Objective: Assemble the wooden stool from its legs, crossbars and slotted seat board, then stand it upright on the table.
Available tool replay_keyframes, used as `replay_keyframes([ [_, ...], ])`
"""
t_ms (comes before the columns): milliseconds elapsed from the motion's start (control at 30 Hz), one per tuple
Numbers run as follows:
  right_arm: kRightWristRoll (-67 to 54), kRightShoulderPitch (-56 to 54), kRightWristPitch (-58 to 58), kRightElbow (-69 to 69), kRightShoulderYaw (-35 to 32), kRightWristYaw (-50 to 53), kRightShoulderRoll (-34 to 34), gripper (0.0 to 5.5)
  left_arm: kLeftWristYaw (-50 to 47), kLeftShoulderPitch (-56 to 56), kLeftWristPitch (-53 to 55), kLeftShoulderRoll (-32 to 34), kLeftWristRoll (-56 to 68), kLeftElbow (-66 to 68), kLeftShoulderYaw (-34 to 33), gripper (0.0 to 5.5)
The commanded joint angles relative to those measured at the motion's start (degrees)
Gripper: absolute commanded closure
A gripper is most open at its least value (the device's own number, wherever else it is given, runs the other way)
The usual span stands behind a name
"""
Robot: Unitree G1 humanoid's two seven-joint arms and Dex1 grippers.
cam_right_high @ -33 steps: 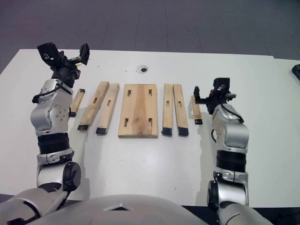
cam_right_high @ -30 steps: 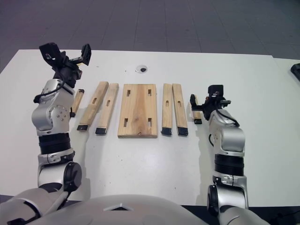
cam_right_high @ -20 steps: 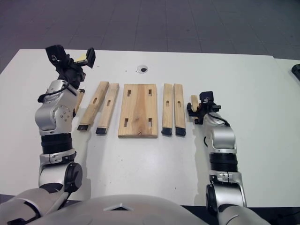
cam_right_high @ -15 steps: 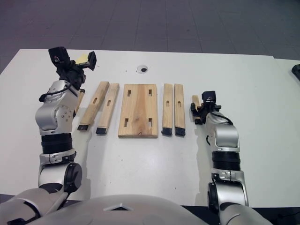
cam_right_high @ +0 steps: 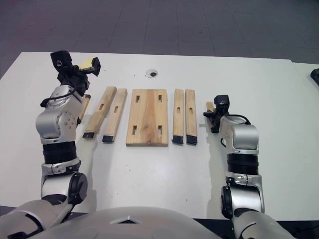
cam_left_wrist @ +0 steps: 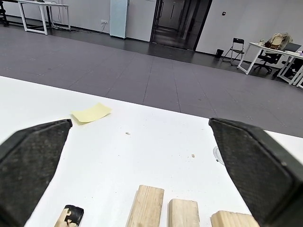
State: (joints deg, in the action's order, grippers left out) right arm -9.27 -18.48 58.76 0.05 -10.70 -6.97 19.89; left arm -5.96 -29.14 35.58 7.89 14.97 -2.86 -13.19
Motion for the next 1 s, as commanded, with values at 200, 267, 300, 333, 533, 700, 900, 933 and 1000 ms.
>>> replay_keyframes([
  [200, -4.0, -5.8, -23.5, -13.2, -7.4, -5.0, 3.1, 4.2, 2.5, -2.6, -0.2, 1.0, 6.9, -0.1, -8.2, 0.1],
  [267, -4.1, -8.3, -29.5, -14.0, -6.4, -6.2, 2.8, 4.2, 7.5, -4.4, 1.8, 0.9, 15.8, -3.0, -11.2, 0.1],
  [300, -3.6, -9.6, -32.8, -13.9, -5.2, -6.9, 2.6, 4.2, 10.2, -5.5, 3.5, 1.1, 20.8, -4.8, -12.3, 0.1],
  [333, -3.4, -11.0, -36.3, -13.8, -3.6, -8.0, 2.1, 4.2, 13.2, -6.7, 5.6, 1.6, 26.0, -6.6, -12.5, 0.1],
  [533, 0.1, -13.8, -50.6, -9.4, 8.3, -12.8, -2.8, 4.2, 20.1, -12.7, 15.2, 0.8, 45.9, -13.1, -6.9, 0.1],
  [700, 1.6, -14.7, -56.4, -6.0, 13.9, -13.7, -7.2, 4.2, 19.1, -12.1, 16.9, 0.2, 44.5, -14.1, 1.4, 0.1],
  [900, 2.4, -13.8, -58.7, -5.9, 16.4, -15.0, -8.8, 4.2, 16.3, -13.1, 14.1, -0.9, 42.8, -9.7, 1.6, 0.1],
  [933, 2.6, -13.6, -59.0, -6.1, 16.8, -15.2, -8.8, 4.2, 15.8, -13.2, 13.6, -1.0, 42.6, -8.9, 1.3, 0.1],
  [1000, 2.8, -12.9, -59.1, -6.6, 17.5, -15.7, -8.9, 4.2, 14.9, -13.6, 12.6, -1.3, 42.4, -7.3, 0.5, 0.1],
])
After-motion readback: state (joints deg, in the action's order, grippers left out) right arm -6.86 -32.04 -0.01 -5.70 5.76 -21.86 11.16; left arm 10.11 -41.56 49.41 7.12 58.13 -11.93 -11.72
